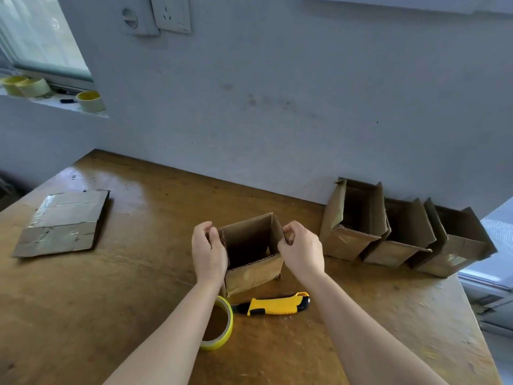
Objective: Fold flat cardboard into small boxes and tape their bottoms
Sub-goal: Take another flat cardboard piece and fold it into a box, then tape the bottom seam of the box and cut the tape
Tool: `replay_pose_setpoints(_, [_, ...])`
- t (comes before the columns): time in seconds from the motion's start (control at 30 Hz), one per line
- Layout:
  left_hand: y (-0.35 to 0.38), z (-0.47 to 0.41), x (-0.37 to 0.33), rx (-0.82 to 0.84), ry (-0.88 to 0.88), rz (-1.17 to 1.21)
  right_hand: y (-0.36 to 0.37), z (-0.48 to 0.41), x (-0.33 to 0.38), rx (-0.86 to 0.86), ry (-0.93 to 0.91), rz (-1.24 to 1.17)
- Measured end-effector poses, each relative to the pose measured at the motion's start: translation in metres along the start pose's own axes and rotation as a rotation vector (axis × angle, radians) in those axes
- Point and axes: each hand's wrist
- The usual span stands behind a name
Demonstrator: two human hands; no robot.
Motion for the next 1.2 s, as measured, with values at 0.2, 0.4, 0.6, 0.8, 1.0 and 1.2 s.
replay_pose_setpoints(0.2, [-0.011, -0.007, 0.011, 0.149, -0.013, -0.242, 0.006, 0.004, 0.002, 0.078, -0.099, 0.061])
replay_pose_setpoints(0.4, [-0.011, -0.018, 0.012, 0.193, -0.025, -0.423, 0.009, 0.005, 0.000, 0.321, -0.183, 0.046])
replay_pose_setpoints(0.6, [-0.017, -0.022, 0.007, 0.224, -0.055, -0.339, 0.006, 0.005, 0.001, 0.357, -0.248, 0.148])
replay_pose_setpoints(0.8, [-0.026, -0.016, 0.000, 0.326, -0.061, -0.019, 0.015, 0.004, 0.009, 0.189, -0.109, 0.107])
replay_pose_setpoints(1.0, [-0.031, -0.012, 0.020, 0.302, 0.222, -0.306, 0.021, 0.008, 0.010, 0.121, -0.023, 0.058])
replay_pose_setpoints(1.2, [-0.033, -0.011, 0.030, 0.302, 0.363, -0.405, 0.026, 0.011, 0.014, 0.117, -0.295, 0.297])
Point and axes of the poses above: each hand's wrist, its own z-axis away from the middle knuckle, its own y-axis out of the palm, x = y × z, and after that the axes turned 9 degrees about z, right-handed
